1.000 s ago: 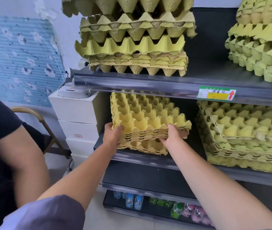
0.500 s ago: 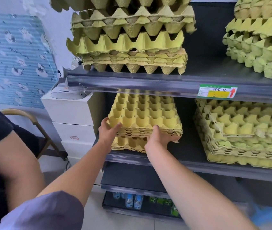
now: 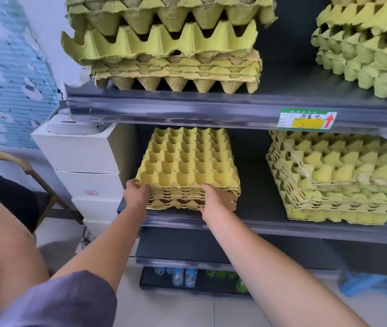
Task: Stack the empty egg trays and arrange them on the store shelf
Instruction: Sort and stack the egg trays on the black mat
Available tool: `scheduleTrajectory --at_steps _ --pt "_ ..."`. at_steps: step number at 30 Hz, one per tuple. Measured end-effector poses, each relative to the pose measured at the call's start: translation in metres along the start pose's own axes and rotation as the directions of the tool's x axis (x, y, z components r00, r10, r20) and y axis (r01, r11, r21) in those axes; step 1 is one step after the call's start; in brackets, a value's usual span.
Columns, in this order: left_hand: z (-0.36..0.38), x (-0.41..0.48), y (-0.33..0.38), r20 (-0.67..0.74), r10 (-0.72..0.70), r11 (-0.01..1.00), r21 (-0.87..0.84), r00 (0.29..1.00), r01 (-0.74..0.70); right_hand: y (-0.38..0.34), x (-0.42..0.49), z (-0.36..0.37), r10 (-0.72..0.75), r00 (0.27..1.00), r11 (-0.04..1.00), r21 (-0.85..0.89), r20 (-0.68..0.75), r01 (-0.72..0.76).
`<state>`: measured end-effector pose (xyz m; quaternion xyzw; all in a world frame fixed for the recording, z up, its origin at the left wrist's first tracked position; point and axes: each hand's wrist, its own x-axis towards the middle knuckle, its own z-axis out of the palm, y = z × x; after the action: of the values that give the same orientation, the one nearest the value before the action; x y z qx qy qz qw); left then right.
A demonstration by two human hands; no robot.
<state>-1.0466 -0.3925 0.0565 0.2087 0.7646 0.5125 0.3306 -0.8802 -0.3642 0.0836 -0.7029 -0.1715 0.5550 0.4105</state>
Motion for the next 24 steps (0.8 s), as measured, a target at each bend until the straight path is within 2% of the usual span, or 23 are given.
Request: scheduleTrajectory --at_steps 5,11,12,15,18,24 --pt "-0.001 0.002 0.006 0.041 -0.079 0.996 0.034 0.996 0.078 0.002 0.003 -0.013 -0.061 0.998 0.986 -0.158 0.001 0.06" --pt "-0.005 0.003 -0.001 0.077 -0.073 0.997 -0.011 0.994 0.074 -0.005 0.014 -0.049 -0.202 0.961 0.963 -0.218 -0.187 0.16" --pt "-0.005 0.003 -0.001 0.07 -0.089 0.996 -0.024 0.994 0.091 -0.009 0.019 -0.053 -0.244 0.952 0.954 -0.219 -0.183 0.203" --pt "-0.005 0.005 0.0 0.07 -0.132 0.991 -0.021 0.989 0.134 -0.02 0.03 -0.056 -0.313 0.95 0.912 -0.28 0.0 0.301" --pt "-0.004 0.013 -0.003 0.095 -0.137 0.99 -0.03 0.986 0.14 -0.023 0.037 -0.049 -0.202 0.964 0.95 -0.206 0.175 0.236" --pt "-0.004 0.024 -0.011 0.114 -0.165 0.982 -0.072 0.98 0.173 -0.024 0.049 -0.046 -0.021 0.963 0.988 -0.143 0.268 0.061"
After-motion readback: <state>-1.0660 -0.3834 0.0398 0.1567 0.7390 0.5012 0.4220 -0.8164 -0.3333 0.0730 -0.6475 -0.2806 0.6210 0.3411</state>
